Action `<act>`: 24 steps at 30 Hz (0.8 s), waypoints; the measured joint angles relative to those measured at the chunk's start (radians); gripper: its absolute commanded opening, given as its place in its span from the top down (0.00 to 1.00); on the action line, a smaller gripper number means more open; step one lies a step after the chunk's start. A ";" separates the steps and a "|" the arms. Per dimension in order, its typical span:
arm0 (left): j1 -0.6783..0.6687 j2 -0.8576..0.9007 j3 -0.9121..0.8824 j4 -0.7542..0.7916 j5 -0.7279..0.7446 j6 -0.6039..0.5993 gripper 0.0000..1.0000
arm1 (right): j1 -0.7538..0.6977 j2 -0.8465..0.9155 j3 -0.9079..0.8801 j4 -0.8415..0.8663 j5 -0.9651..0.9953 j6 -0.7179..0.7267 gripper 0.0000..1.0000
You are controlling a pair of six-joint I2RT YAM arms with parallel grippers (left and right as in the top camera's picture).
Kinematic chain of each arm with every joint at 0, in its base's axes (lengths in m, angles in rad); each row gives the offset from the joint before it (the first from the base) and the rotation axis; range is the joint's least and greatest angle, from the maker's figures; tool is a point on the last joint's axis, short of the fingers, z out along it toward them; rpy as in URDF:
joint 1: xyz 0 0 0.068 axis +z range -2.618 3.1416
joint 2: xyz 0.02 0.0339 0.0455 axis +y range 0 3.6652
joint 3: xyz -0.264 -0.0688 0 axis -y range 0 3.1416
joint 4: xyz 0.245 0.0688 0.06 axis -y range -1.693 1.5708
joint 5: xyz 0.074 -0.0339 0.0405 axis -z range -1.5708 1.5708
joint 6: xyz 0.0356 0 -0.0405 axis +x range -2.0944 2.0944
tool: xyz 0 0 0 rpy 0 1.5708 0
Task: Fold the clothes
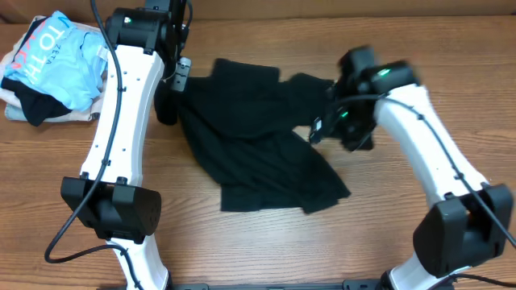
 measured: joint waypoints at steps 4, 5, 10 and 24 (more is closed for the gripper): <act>0.000 0.000 0.000 -0.016 -0.009 -0.020 0.96 | 0.068 0.001 -0.163 0.135 0.001 0.036 0.18; 0.000 0.000 0.000 -0.016 -0.011 -0.026 0.96 | 0.081 0.001 -0.201 0.165 0.002 0.044 0.22; 0.000 0.000 0.000 -0.017 -0.011 -0.053 0.96 | 0.113 0.001 -0.361 0.311 0.002 0.069 0.52; 0.000 0.000 0.000 -0.022 0.031 -0.098 0.96 | 0.078 -0.026 -0.558 0.495 0.040 0.235 0.67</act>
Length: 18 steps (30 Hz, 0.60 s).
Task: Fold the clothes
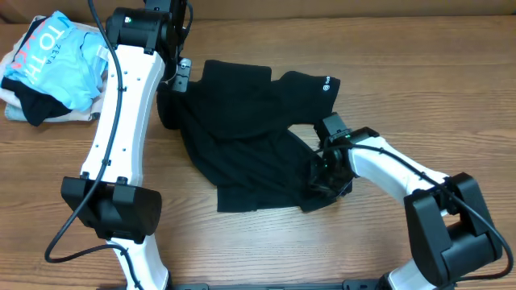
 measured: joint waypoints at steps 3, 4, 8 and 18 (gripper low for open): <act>0.000 0.000 0.000 0.000 0.010 -0.017 0.96 | -0.080 0.000 -0.003 0.006 -0.003 0.023 0.67; 0.000 0.000 0.000 0.001 0.014 -0.025 0.96 | -0.111 -0.001 -0.003 0.010 -0.002 0.024 0.67; 0.000 0.000 -0.009 0.002 0.043 -0.034 0.96 | -0.283 -0.002 -0.003 0.060 0.002 0.003 0.67; -0.006 0.000 -0.013 0.050 0.264 -0.044 0.96 | -0.624 0.022 0.155 -0.102 -0.029 -0.185 0.50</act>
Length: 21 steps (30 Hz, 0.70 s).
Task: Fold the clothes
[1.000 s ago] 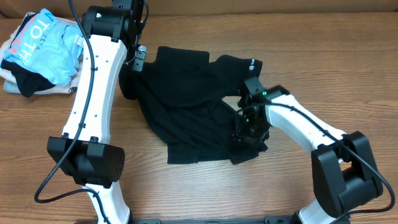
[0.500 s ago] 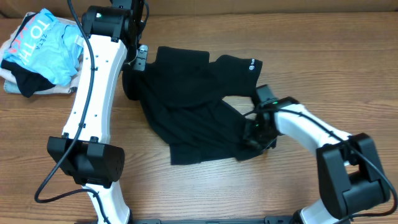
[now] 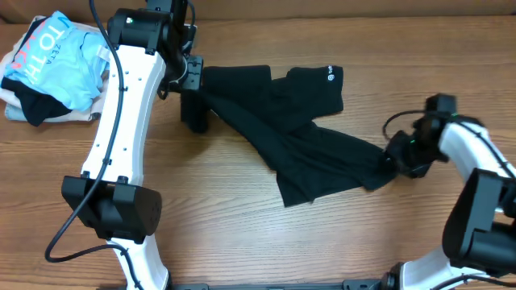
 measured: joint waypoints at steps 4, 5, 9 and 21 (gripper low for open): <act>-0.013 0.000 0.000 0.004 0.043 -0.008 0.96 | 0.033 -0.029 0.110 -0.083 -0.033 -0.060 0.49; -0.015 0.000 0.000 0.005 0.050 -0.008 0.96 | 0.055 -0.048 0.121 -0.099 -0.041 -0.071 0.49; -0.018 0.000 0.000 0.009 0.067 -0.011 0.96 | 0.190 -0.127 0.130 -0.154 -0.059 -0.100 0.48; -0.019 0.000 0.000 0.011 0.053 -0.011 0.96 | 0.648 -0.140 -0.078 -0.013 -0.007 -0.046 0.42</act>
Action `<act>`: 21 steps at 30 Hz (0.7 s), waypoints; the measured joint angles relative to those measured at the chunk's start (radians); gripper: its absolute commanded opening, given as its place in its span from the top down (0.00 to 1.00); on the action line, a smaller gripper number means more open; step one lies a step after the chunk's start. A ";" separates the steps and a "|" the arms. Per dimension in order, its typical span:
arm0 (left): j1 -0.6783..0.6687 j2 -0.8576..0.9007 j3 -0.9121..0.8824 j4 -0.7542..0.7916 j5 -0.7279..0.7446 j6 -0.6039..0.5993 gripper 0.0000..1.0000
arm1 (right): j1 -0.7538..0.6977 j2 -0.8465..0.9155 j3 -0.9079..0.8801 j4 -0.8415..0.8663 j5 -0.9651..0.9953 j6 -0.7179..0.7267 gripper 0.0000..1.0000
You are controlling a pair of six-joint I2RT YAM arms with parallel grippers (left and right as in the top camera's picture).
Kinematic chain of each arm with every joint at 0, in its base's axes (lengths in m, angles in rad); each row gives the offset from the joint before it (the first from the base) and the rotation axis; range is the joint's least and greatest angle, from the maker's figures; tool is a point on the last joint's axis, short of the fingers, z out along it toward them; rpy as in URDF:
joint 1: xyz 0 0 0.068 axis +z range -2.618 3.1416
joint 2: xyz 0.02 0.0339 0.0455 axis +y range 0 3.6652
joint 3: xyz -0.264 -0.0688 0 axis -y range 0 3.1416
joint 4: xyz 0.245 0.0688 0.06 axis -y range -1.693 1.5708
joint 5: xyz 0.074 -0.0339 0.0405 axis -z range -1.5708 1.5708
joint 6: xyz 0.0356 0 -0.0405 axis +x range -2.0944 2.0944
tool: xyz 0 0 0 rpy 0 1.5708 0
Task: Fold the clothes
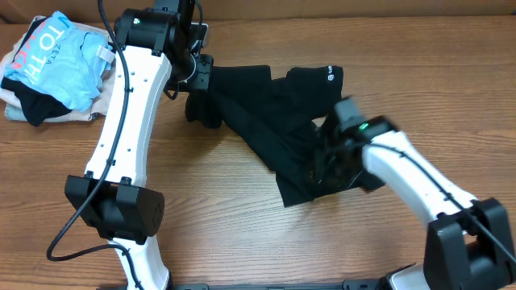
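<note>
A black garment [266, 113] lies crumpled across the middle of the table, with a small white logo [329, 75] on its far right part. My left gripper [201, 82] is at the garment's far left corner, shut on the cloth, and a fold hangs below it. The right gripper [324, 165] hovers low over the garment's near right part. It is blurred by motion and dark against the cloth, so its jaws do not show.
A pile of other clothes [52, 60], light blue on top with black and beige beneath, sits at the far left corner of the wooden table [201, 209]. The left arm rises along the left side, and the right arm reaches in from the near right.
My right gripper was out at the right edge with the garment's end stretched toward it; now it is back left over the cloth's near right part. The left gripper has shifted slightly right.
First both grippers were at the garment's far edge, left and right. The right one then sat low on the near right corner, and later far right with the cloth drawn into a long diagonal. Now it is over the cloth again, which stays stretched out.
</note>
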 measured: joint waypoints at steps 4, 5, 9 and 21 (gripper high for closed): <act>0.000 0.000 0.000 0.000 -0.018 0.000 0.96 | 0.087 0.000 -0.069 0.108 0.008 0.019 0.40; 0.000 0.000 0.000 -0.001 -0.019 0.000 0.96 | 0.104 0.000 -0.082 0.134 0.010 0.023 0.41; 0.000 0.000 0.000 -0.001 -0.026 0.000 0.96 | 0.146 0.000 -0.129 0.212 0.039 0.050 0.41; 0.000 0.000 0.000 -0.001 -0.030 0.000 0.96 | 0.153 0.000 -0.164 0.255 0.150 0.096 0.63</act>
